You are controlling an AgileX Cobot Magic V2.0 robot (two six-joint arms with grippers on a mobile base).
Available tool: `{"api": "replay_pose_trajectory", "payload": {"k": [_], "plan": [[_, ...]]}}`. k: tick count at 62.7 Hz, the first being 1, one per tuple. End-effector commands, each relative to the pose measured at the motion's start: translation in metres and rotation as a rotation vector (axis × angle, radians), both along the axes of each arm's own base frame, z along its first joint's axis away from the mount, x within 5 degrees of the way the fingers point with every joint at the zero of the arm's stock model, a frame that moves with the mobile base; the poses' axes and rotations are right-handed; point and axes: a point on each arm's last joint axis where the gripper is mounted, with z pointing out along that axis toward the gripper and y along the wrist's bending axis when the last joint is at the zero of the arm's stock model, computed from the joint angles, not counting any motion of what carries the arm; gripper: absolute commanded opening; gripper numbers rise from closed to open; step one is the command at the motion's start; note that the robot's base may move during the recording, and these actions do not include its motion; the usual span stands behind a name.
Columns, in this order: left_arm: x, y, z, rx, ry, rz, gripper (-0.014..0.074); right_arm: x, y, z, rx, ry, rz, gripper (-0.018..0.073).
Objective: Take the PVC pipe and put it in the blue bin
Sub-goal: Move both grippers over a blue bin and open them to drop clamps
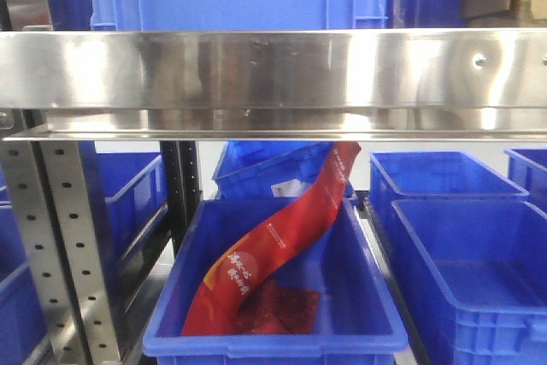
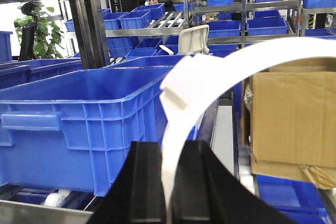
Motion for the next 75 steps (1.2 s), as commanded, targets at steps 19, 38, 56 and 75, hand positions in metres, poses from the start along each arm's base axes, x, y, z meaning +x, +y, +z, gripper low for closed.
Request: {"api": "replay_pose_trajectory", "payload": {"k": [19,38,56,75], "plan": [[-0.0009,0.0003,0.0029,-0.016,-0.032,0.002,-0.0111,-0.0018,-0.0001,0.0029,-0.006,-0.033,0.001,-0.0169],[-0.0009,0.0003,0.0029,-0.016,-0.032,0.002,-0.0111,-0.0018,-0.0001,0.0029,-0.006,-0.033,0.001,-0.0169],[-0.0009,0.0003,0.0029,-0.016,-0.032,0.002,-0.0111,-0.0018,-0.0001,0.0031,-0.006,-0.035,0.001,-0.0169],[-0.0009,0.0002,0.0064,-0.017,-0.07,0.001,-0.0111,-0.0018,0.0,0.0034,-0.005,-0.039,0.001,-0.0169]]}}
